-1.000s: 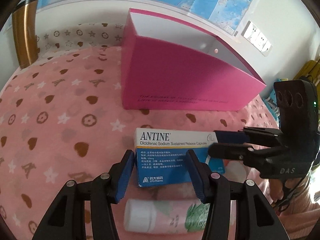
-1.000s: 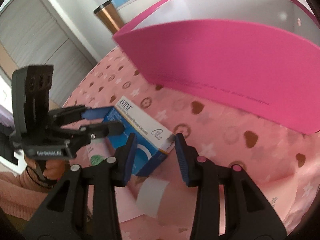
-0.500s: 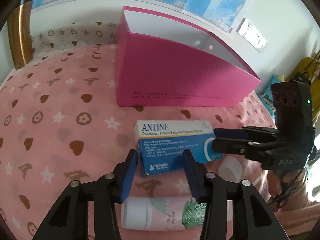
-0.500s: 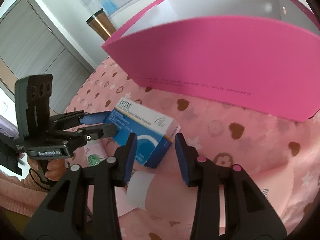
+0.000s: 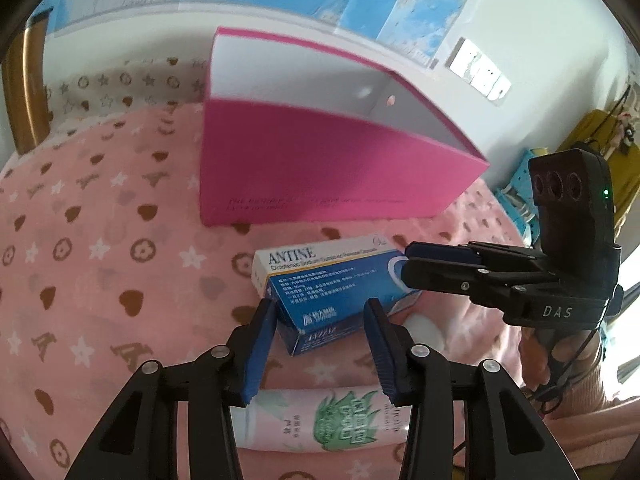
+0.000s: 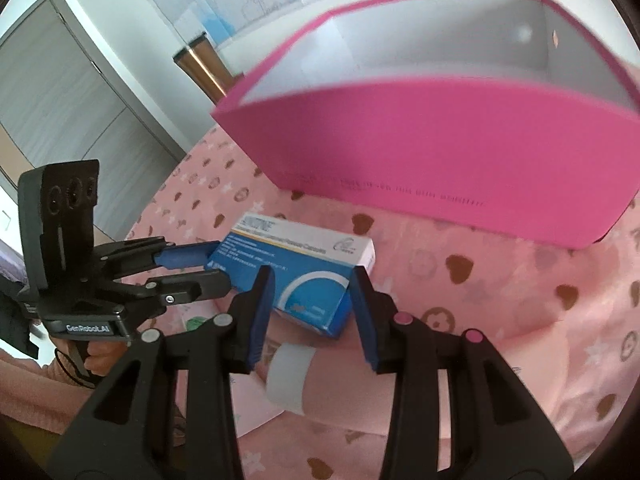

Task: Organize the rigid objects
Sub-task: 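Lift the ANTINE box with the left gripper over the magenta box, then lower the ANTINE box into the magenta box and open the left gripper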

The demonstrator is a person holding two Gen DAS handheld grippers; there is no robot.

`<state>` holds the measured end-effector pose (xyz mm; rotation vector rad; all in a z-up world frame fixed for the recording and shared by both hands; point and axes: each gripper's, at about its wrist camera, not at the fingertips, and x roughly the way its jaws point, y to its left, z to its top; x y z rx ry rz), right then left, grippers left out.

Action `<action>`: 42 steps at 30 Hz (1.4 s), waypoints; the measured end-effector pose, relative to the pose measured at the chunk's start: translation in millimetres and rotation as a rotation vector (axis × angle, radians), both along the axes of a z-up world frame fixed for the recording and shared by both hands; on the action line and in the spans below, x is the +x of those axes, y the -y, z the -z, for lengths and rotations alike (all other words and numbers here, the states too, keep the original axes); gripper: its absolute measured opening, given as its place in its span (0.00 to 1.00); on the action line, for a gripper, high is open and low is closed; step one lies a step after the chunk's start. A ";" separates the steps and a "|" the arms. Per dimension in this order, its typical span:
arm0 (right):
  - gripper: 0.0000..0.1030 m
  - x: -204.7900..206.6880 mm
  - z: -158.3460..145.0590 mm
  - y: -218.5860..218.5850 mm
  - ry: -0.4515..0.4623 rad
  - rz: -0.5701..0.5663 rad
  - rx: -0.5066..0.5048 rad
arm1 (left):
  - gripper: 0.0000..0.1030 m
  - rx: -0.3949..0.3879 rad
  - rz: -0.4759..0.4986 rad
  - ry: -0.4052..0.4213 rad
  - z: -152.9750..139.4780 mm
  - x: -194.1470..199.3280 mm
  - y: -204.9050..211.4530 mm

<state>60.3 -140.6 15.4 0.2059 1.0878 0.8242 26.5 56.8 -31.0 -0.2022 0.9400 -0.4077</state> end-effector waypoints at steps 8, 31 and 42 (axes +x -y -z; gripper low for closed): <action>0.41 -1.1 -31.5 8.1 0.079 0.017 0.011 | 0.44 -0.014 0.015 0.068 -24.4 -0.1 2.8; 0.41 29.7 -97.6 13.4 0.293 0.057 0.063 | 0.45 0.043 0.018 0.281 -96.3 27.4 9.4; 0.41 79.9 -72.5 -0.8 0.199 0.097 0.104 | 0.45 0.121 -0.011 0.269 -90.1 77.3 7.3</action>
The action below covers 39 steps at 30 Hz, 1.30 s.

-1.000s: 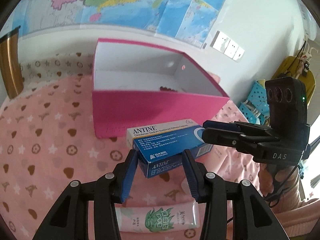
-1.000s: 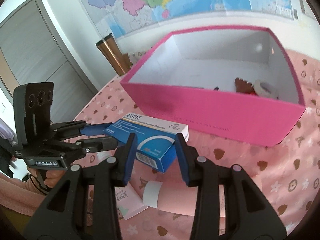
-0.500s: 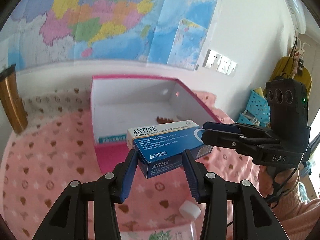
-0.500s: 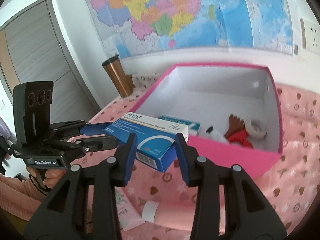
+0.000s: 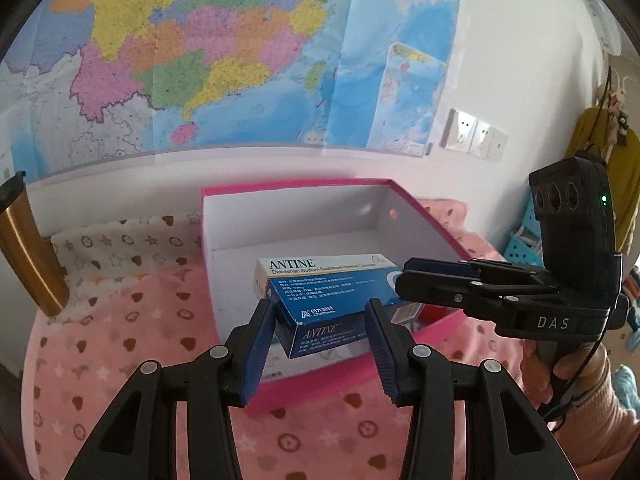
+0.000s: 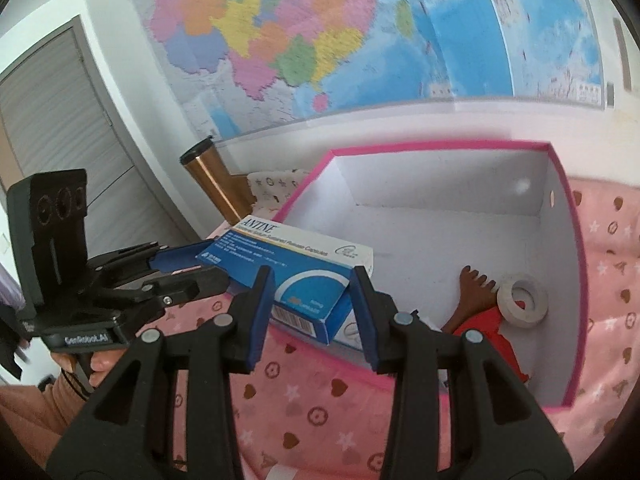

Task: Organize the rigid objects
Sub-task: 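Lower the ANTINE box into the magenta box and open the left gripper, then move the left gripper to the white cap of the pink bottle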

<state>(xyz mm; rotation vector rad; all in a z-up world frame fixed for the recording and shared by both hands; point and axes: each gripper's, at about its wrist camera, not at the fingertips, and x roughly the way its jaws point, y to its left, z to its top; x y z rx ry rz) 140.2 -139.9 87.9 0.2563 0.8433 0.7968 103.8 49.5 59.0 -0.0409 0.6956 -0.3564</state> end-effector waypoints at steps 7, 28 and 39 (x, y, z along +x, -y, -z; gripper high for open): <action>0.41 16.6 21.2 -9.3 -0.045 -0.003 -0.024 | 0.45 0.043 -0.003 -0.023 13.8 16.9 0.0; 0.35 11.6 39.2 -15.4 -0.090 -0.038 -0.034 | 0.48 0.111 -0.061 0.032 10.1 -1.9 3.4; 0.35 -32.5 8.6 35.4 -0.017 0.006 0.017 | 0.53 0.042 -0.021 0.078 1.6 -53.2 18.2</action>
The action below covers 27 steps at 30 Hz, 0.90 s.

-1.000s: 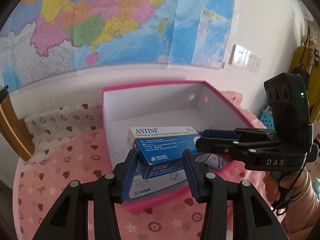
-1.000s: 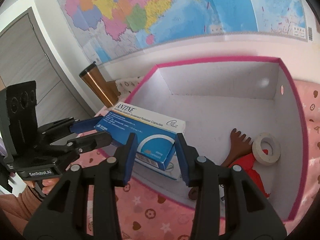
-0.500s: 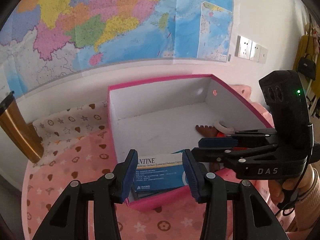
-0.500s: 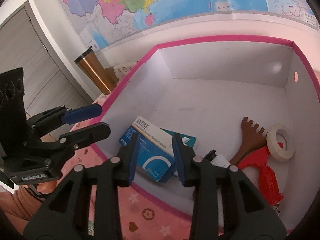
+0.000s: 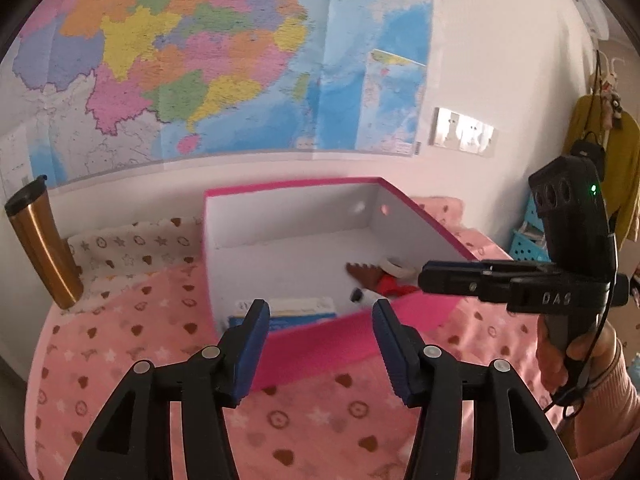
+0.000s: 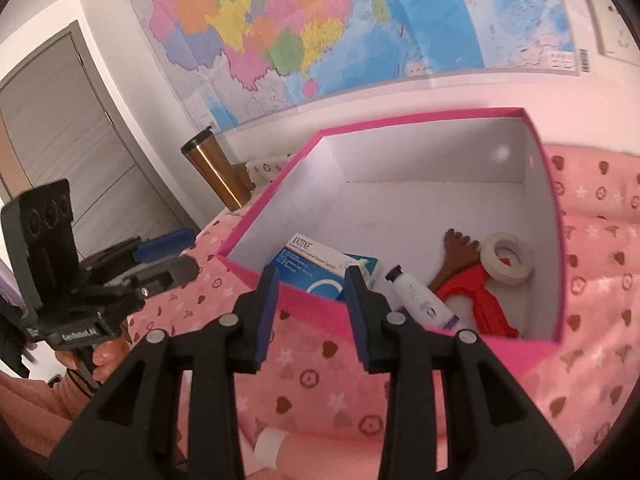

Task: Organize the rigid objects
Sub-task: 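Move the left gripper to the white cap of the pink bottle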

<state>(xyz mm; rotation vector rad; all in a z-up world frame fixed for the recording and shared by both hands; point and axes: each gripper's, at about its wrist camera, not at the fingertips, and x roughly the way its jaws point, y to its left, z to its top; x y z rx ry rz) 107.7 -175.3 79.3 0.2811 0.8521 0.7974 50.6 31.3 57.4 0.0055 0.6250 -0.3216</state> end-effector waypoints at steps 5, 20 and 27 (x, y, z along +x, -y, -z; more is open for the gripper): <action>0.36 -20.9 -4.5 15.5 0.018 0.020 -0.006 | 0.53 0.003 0.027 -0.026 12.1 -18.1 14.3; 0.37 -63.1 35.9 54.3 -0.092 0.096 -0.030 | 0.53 -0.012 0.073 -0.192 64.5 -46.0 44.0; 0.49 -70.0 66.6 80.0 -0.173 0.173 -0.094 | 0.53 -0.055 0.115 -0.290 86.4 -48.1 52.9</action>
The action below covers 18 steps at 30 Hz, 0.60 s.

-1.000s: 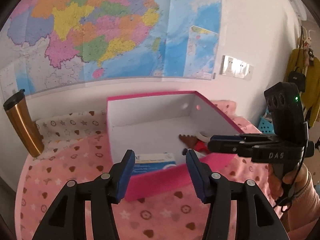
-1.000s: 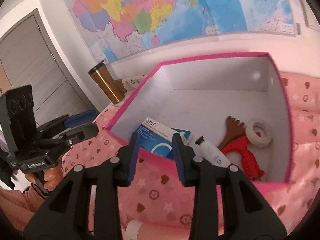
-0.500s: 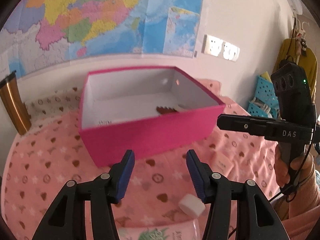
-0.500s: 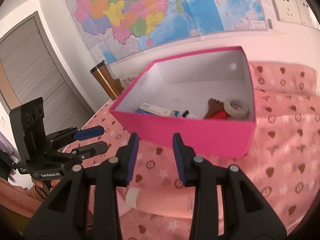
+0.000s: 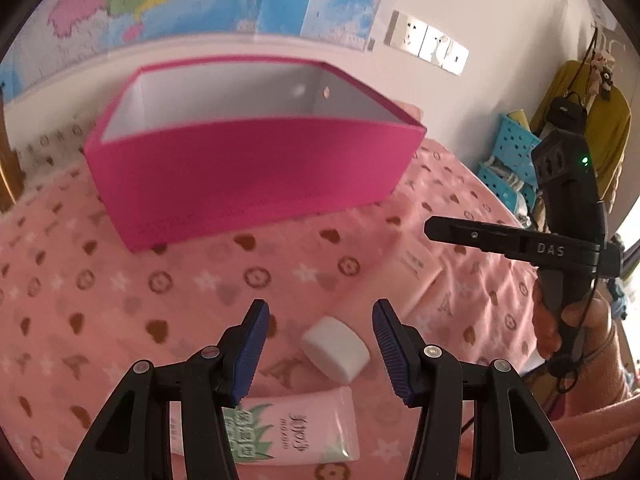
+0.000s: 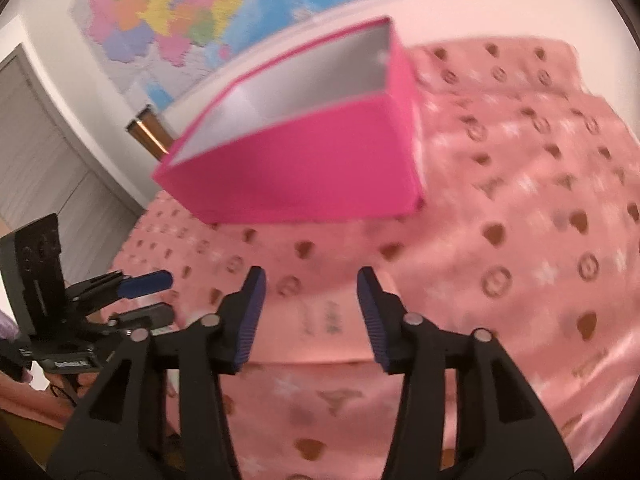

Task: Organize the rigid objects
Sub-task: 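Move the left gripper to the white cap of the pink bottle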

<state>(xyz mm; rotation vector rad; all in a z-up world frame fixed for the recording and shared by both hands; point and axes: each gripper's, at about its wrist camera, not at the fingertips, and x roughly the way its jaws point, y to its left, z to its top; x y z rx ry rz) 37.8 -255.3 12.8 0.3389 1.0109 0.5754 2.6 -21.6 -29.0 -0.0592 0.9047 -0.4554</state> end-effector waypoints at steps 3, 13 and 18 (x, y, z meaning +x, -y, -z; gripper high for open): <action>0.49 -1.9 11.9 11.8 -0.029 0.032 -0.017 | 0.53 0.002 0.018 -0.029 7.7 -1.3 5.0; 0.49 2.3 30.4 14.8 -0.071 0.037 -0.014 | 0.47 0.006 0.047 -0.070 15.5 -2.7 13.9; 0.50 1.1 29.9 12.8 -0.068 0.033 -0.021 | 0.46 -0.021 0.037 -0.109 16.8 -1.4 9.9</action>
